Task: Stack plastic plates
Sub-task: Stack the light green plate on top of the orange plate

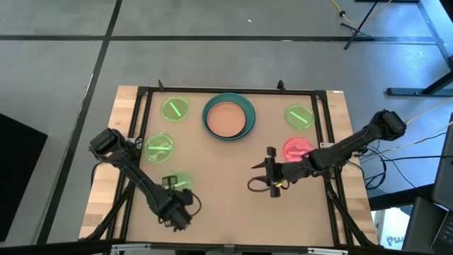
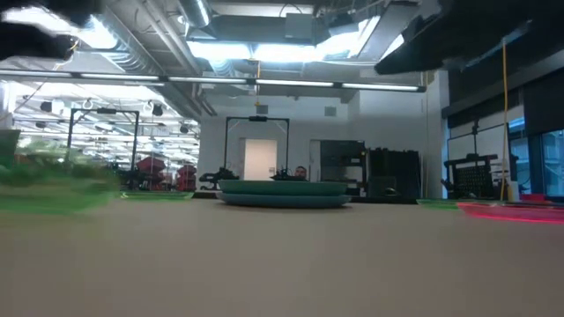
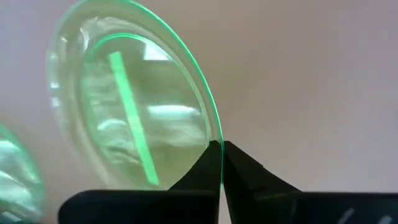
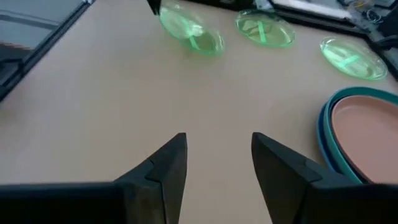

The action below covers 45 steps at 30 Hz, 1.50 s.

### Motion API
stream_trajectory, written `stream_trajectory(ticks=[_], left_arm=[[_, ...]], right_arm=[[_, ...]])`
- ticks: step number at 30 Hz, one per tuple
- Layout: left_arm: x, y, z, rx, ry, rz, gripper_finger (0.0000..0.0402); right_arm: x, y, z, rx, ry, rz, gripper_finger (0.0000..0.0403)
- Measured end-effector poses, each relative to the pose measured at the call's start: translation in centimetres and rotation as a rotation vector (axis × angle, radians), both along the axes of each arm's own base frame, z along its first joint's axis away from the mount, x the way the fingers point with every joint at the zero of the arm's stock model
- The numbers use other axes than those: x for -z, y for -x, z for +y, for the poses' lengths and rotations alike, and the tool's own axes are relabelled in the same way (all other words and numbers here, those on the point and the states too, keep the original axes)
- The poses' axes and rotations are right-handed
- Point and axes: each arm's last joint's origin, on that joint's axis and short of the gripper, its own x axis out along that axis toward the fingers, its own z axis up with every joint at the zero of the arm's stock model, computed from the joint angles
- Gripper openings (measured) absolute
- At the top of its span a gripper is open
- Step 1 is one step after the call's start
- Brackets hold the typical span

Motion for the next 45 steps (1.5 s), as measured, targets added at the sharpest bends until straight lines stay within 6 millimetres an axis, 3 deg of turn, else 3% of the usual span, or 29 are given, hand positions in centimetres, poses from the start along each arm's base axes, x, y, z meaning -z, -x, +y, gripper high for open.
stream_trajectory(ticks=[8, 13, 20, 28, 45], left_arm=[[-4.3, -4.0, 1.8, 0.237, -0.156, -0.206, 0.0001], [-5.6, -6.2, 4.0, 0.313, -0.296, -0.275, 0.0001], [-5.4, -8.3, 7.5, 0.302, -0.401, -0.299, 0.0001], [-4.7, -9.4, 10.1, 0.287, -0.474, -0.290, 0.0001], [-4.9, -9.6, 10.9, 0.260, -0.553, -0.299, 0.0001]], right_arm=[[-0.6, 1.0, 0.4, 0.021, 0.007, -0.006, 0.0170], [-0.5, 1.1, 0.3, 0.033, 0.010, 0.007, 0.0170], [-0.2, 1.2, 0.2, 0.055, 0.003, 0.033, 0.0170], [-0.1, 1.3, 0.1, 0.055, 0.012, 0.050, 0.0170], [-0.1, 1.3, 0.1, 0.057, 0.014, 0.050, 0.0170]])
